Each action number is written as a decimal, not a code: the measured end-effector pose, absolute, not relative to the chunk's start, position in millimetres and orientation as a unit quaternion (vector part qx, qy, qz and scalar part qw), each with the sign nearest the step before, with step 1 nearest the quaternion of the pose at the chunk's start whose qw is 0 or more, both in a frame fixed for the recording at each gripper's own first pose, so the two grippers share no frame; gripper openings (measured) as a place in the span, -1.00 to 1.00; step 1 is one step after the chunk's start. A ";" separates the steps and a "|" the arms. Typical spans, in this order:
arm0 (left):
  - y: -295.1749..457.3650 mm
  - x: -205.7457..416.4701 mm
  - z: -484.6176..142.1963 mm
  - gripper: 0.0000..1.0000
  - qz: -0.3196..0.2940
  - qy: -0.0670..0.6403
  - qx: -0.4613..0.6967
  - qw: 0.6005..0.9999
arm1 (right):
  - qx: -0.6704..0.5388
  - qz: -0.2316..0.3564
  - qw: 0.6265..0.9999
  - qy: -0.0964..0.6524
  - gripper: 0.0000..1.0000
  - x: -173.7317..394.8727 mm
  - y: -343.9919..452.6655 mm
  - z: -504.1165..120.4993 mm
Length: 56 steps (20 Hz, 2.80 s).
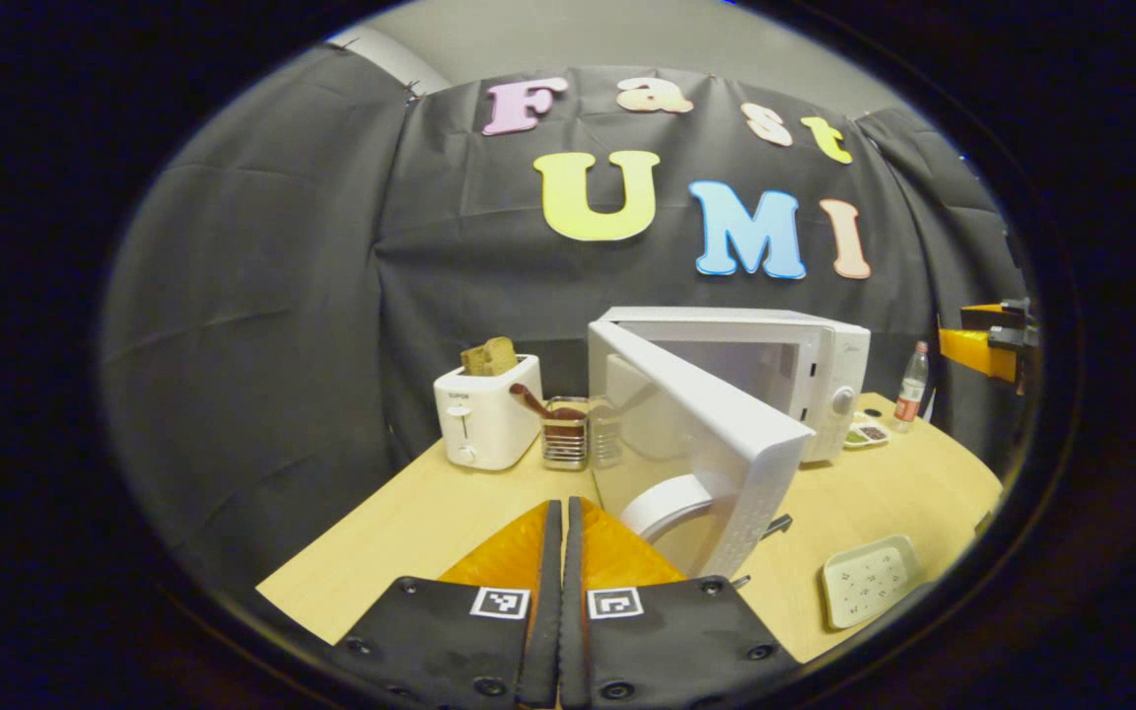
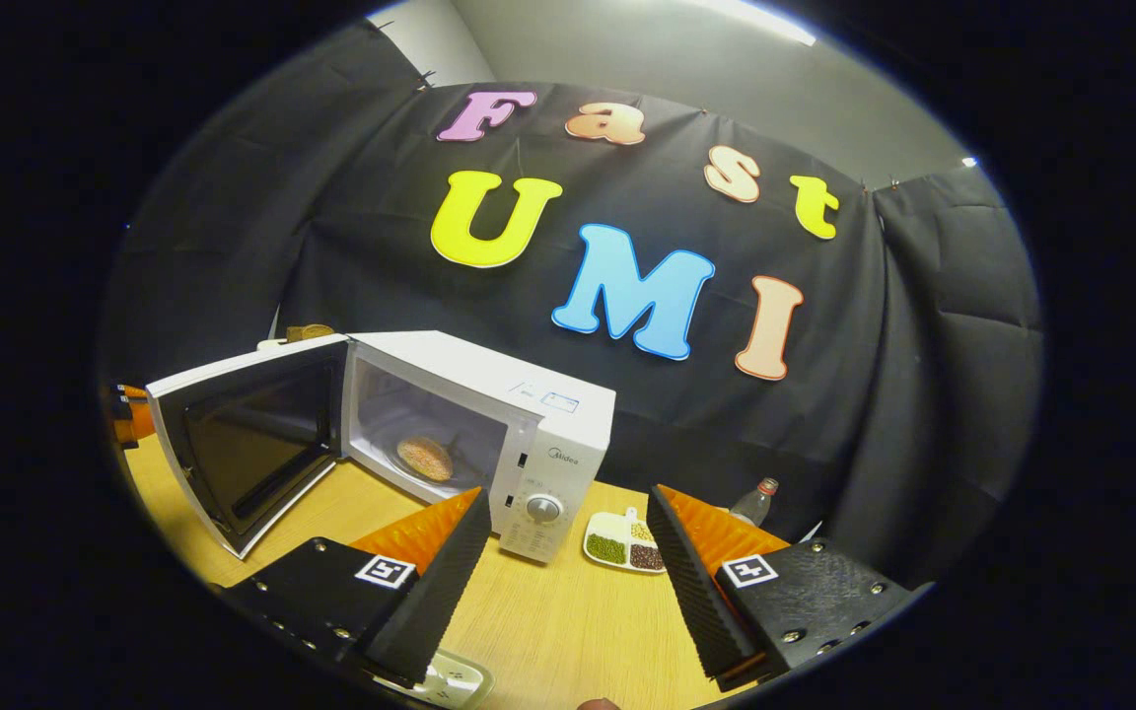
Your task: Open the microwave oven with the left hand, put the food in, and close the microwave oven.
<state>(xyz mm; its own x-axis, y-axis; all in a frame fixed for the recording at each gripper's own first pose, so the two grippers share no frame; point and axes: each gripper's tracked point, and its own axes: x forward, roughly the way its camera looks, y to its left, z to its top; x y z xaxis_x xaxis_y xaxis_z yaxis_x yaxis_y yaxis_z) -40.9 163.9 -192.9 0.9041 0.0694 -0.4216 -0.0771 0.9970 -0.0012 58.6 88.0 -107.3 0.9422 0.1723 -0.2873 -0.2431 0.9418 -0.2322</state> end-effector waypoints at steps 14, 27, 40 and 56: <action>39.2 30.4 -186.0 -0.85 -0.055 0.206 -0.008 0.977 | -0.090 0.066 0.983 0.143 0.94 49.9 5.3 -108.5; -46.0 112.4 -191.7 -0.84 -0.132 0.209 0.002 0.969 | -0.075 0.032 0.985 0.155 0.94 50.7 -35.7 -115.3; -95.8 193.8 -207.3 -0.84 -0.143 0.209 0.002 0.967 | -0.083 0.021 0.981 0.175 0.94 52.9 -64.3 -129.3; -104.2 235.2 -213.1 -0.71 -0.098 0.206 -0.014 0.974 | -0.067 0.081 0.978 0.180 0.94 95.4 -58.8 -150.0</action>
